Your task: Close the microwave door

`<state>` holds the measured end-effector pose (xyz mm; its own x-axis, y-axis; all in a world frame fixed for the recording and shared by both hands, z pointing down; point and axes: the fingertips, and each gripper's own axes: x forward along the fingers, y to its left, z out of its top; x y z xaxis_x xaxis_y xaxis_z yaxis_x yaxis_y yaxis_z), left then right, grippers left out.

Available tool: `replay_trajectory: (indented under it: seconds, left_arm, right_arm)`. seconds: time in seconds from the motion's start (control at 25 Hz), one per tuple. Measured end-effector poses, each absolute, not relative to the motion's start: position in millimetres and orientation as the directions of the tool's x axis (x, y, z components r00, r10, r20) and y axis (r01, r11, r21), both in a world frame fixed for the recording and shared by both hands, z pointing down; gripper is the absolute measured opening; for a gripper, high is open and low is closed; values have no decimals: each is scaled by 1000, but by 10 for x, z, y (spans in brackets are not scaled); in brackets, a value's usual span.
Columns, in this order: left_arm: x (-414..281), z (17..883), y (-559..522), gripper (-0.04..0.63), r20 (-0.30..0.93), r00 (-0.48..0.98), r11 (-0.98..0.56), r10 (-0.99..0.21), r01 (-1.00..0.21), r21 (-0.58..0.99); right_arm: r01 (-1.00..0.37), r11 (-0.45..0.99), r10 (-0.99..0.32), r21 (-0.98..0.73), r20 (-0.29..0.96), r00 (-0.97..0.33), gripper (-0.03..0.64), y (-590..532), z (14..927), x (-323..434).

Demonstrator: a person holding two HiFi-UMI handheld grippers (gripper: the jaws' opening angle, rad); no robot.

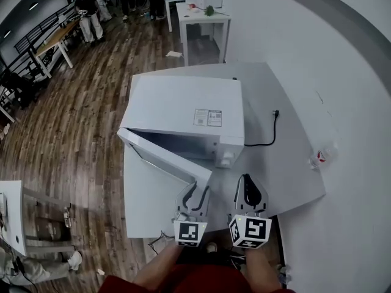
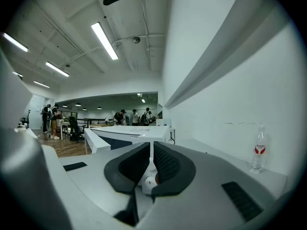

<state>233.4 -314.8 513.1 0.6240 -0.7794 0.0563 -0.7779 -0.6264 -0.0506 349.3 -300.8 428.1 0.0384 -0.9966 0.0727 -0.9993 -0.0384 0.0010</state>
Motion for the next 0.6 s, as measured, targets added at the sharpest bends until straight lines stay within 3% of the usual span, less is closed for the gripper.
replay_trajectory:
  seconds: [0.6]
  left_arm:
    - [2673,5157,-3566,150,67,667,-670,-742,-741,-44]
  right_arm:
    - [-997,-74,-993,-1,96,73,43,-3301,4368,3708]
